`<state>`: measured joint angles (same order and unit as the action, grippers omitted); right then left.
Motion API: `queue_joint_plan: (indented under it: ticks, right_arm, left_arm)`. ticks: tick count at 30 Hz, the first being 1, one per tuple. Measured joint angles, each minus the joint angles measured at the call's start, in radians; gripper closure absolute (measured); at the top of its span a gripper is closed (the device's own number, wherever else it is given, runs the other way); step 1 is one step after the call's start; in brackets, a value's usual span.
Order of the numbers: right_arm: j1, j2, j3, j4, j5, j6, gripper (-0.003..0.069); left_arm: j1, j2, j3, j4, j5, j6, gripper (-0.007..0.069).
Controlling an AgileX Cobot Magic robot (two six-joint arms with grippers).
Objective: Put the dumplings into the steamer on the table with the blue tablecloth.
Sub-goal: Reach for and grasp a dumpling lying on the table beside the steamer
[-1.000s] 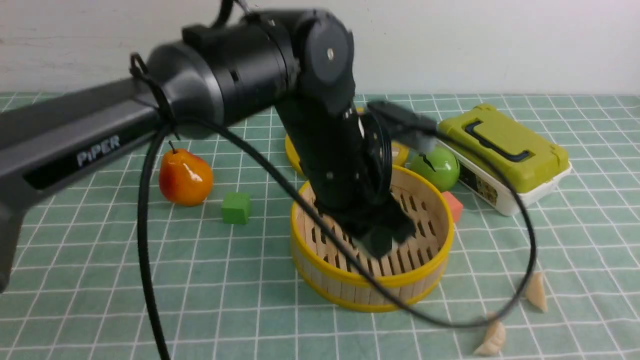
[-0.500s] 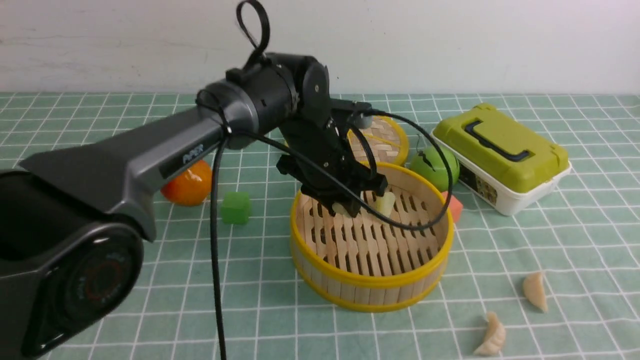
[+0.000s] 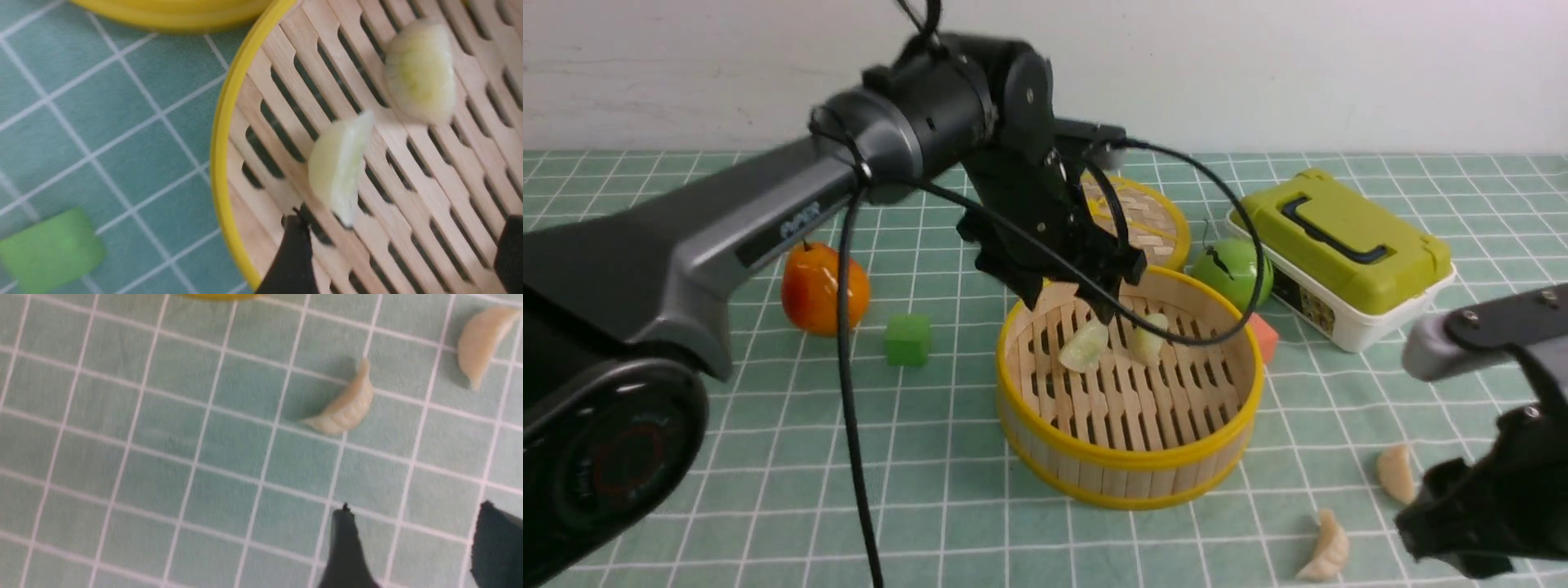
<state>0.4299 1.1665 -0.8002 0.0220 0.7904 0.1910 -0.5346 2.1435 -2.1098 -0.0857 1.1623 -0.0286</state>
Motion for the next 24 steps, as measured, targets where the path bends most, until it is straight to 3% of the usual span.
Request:
queue_joint_plan:
  ticks: [3, 9, 14, 19, 20, 24]
  right_arm:
    - [0.0, 0.098, 0.0, 0.0, -0.084, 0.017, 0.0147]
    - [0.0, 0.33, 0.0, 0.0, -0.202, 0.044, 0.009]
    - [0.0, 0.487, -0.003, -0.011, -0.276, 0.102, 0.0101]
    - [0.0, 0.499, -0.011, -0.028, -0.287, 0.133, 0.0162]
    - [0.0, 0.499, -0.011, -0.034, -0.289, 0.134, 0.0209]
    - [0.0, 0.498, -0.011, -0.057, -0.295, 0.135, 0.0391]
  left_arm:
    - [0.0, -0.067, -0.04, 0.04, 0.061, -0.027, 0.0046]
    - [0.0, -0.238, -0.051, 0.086, 0.081, -0.114, 0.0187]
    - [0.0, -0.423, -0.001, 0.099, 0.081, -0.124, 0.0433]
    - [0.0, -0.6, 0.141, 0.13, 0.082, -0.127, 0.061]
    - [0.0, -0.66, 0.207, 0.136, 0.082, -0.131, 0.0638]
    - [0.0, -0.828, 0.433, 0.138, 0.082, -0.15, 0.0638]
